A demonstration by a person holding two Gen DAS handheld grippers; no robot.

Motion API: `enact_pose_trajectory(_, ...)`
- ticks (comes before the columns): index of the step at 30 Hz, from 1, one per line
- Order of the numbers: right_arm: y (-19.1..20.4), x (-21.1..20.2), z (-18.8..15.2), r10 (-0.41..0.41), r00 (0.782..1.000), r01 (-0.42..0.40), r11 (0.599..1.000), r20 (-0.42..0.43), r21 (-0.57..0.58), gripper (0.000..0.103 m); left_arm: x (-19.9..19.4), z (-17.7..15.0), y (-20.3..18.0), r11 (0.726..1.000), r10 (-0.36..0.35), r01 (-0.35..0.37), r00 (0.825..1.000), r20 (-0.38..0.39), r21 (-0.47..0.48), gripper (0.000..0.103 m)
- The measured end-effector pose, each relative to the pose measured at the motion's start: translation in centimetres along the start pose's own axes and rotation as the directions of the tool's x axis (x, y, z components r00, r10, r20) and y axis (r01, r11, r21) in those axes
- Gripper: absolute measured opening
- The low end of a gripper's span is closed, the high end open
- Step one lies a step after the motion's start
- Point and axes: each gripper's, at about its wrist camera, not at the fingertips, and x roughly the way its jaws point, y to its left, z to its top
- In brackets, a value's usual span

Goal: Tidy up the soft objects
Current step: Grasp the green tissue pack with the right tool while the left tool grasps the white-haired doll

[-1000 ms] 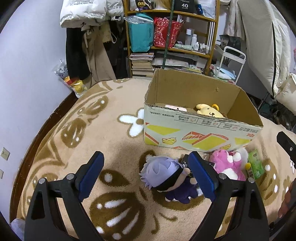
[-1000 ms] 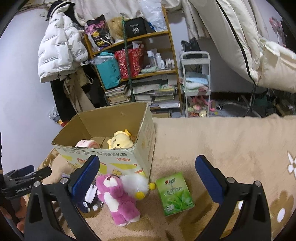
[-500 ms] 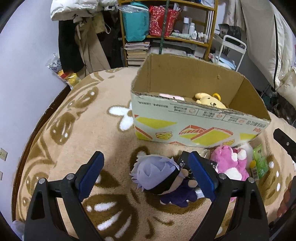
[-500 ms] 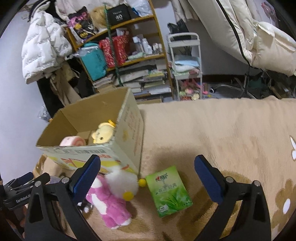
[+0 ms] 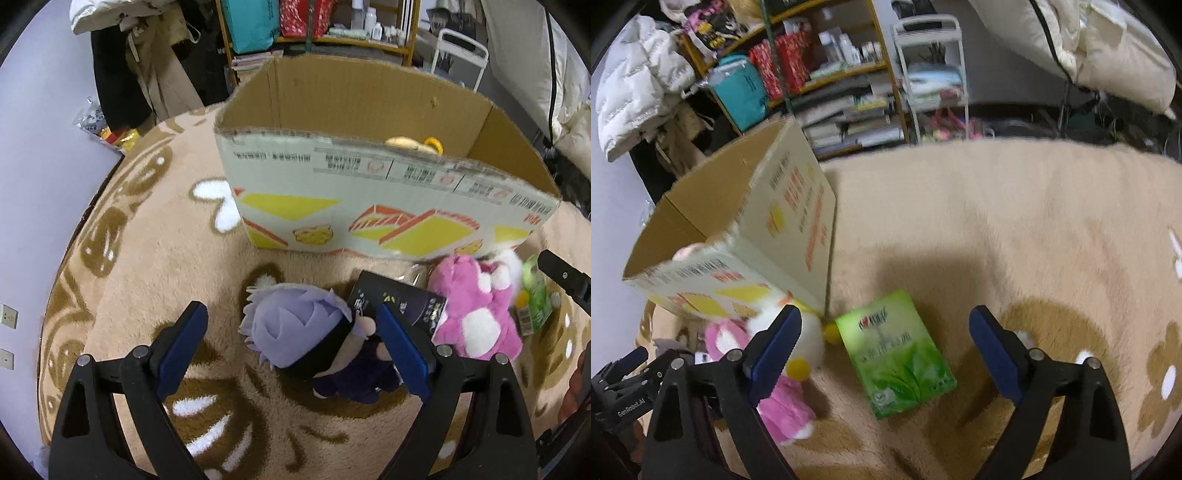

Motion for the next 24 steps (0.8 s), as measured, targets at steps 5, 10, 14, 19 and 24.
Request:
enact_pose_trajectory(5,-0.2,1.0,-0.1,-0.008,0.999,0.008,1.000,-0.040,0.006,0.096,1.4,0.0,0.4,1.000,-0.012,0.011,0.999,-0.049,-0.013,0.091)
enact_pose_trajectory(10,-0.1,1.5,-0.2,0.007,0.997,-0.006,1.000,-0.071,0.007,0.088,2.6,0.0,0.6,1.000,0.001,-0.001,0.997,-0.080,0.001,0.091)
enact_pose_trajectory(14,0.0,2.1,-0.4,-0.005,0.995,0.004,1.000,-0.104,-0.005,0.081,3.0,0.0,1.0,1.000,-0.022,0.020,0.996,-0.087,-0.023,0.091)
enact_pose_trajectory(19,0.0,3.0,-1.0,-0.009,0.989,0.007,1.000,-0.145,-0.016,0.075,3.9,-0.1,2.5,0.991,-0.094,0.081,0.989,-0.114,-0.111,0.091)
enact_pose_trajectory(24,0.5,3.3,-1.4,-0.032,0.986,0.026,0.999,-0.162,-0.040,0.068,4.4,-0.2,3.2,0.980,-0.152,0.134,0.982,-0.110,-0.149,0.081)
